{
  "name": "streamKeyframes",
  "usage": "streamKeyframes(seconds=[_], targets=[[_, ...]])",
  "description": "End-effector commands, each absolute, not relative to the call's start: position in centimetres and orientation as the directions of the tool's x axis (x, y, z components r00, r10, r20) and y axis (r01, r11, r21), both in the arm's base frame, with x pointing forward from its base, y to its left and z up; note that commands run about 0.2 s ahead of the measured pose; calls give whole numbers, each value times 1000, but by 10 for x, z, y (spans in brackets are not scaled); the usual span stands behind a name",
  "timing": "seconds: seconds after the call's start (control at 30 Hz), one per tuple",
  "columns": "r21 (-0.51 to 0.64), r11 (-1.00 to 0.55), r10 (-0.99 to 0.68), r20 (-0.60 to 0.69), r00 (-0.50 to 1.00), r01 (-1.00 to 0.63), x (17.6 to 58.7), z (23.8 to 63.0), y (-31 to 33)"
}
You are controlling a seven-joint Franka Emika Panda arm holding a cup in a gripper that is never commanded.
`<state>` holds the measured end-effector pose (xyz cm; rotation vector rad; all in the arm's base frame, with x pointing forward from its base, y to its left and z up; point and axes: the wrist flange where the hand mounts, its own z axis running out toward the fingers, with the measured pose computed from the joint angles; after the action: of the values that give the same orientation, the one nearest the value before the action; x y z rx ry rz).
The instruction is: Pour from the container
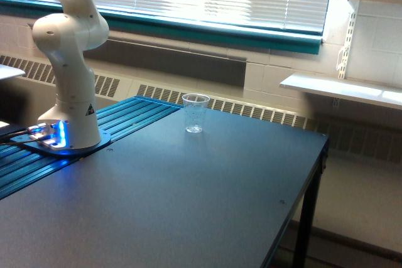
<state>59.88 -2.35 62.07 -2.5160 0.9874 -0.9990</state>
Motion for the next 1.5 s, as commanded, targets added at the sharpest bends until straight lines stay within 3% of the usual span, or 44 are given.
streamKeyframes(seconds=[0.03,0.77,1.5], targets=[[-463,-738,-675,519,525,-490,599,628,-21],[-418,-804,-595,564,572,-424,590,625,-15],[-385,-850,-527,593,609,-360,530,603,-14]])
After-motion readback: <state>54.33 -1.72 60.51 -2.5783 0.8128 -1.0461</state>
